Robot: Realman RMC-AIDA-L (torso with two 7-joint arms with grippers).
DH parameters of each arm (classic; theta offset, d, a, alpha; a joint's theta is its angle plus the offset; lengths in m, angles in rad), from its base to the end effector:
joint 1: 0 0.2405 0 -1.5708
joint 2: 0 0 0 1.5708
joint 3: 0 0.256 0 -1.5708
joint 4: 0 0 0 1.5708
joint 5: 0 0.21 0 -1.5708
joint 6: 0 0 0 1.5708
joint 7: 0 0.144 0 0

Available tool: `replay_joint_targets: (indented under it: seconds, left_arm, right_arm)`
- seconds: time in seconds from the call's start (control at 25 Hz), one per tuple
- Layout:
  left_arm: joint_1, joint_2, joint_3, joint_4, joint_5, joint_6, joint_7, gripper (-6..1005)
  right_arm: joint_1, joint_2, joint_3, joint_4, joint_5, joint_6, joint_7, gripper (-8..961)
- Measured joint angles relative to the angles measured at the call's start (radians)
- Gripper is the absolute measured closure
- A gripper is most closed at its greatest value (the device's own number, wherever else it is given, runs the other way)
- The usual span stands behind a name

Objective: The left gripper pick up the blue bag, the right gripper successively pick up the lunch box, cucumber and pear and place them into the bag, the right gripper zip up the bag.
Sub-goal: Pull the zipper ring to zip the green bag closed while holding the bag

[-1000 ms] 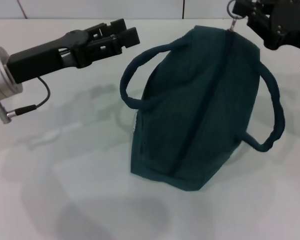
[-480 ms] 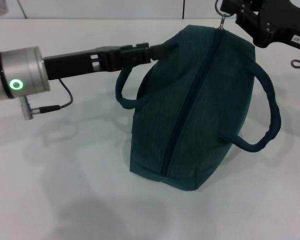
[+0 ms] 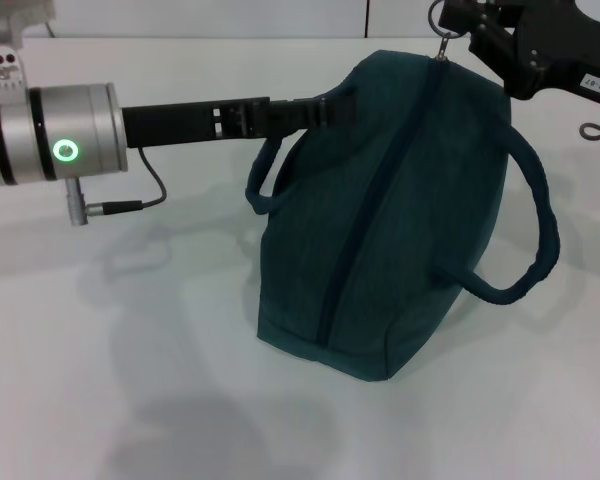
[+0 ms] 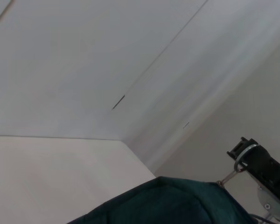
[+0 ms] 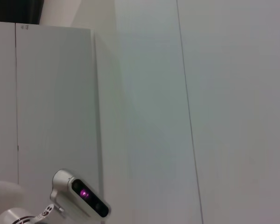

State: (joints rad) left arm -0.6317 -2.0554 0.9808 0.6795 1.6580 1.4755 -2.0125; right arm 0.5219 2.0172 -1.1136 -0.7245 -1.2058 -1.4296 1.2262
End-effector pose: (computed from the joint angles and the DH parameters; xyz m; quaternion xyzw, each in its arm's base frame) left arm -0.1843 0.3681 -0.0041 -0.8564 -0.4037 -0.3217 0.0115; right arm 0.1808 0.3692 0.0382 -0.8771 0.0766 0.4262 0.2078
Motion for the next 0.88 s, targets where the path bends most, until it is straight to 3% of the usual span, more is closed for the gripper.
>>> replay_joint_targets:
  seconds: [0.4,0.88]
  left_arm:
    - [-0.019,-0.023,0.001,0.071,0.058,-0.005,-0.091,153]
    - [-0.054,-0.027,0.039,0.1,0.107,-0.013,-0.143,165]
  right_arm:
    - [0.0,0.0,-0.002,0.001,-0.003,-0.004,-0.003,917]
    - [0.015,0.0,-0.014,0.031,0.001,0.001,-0.025,916]
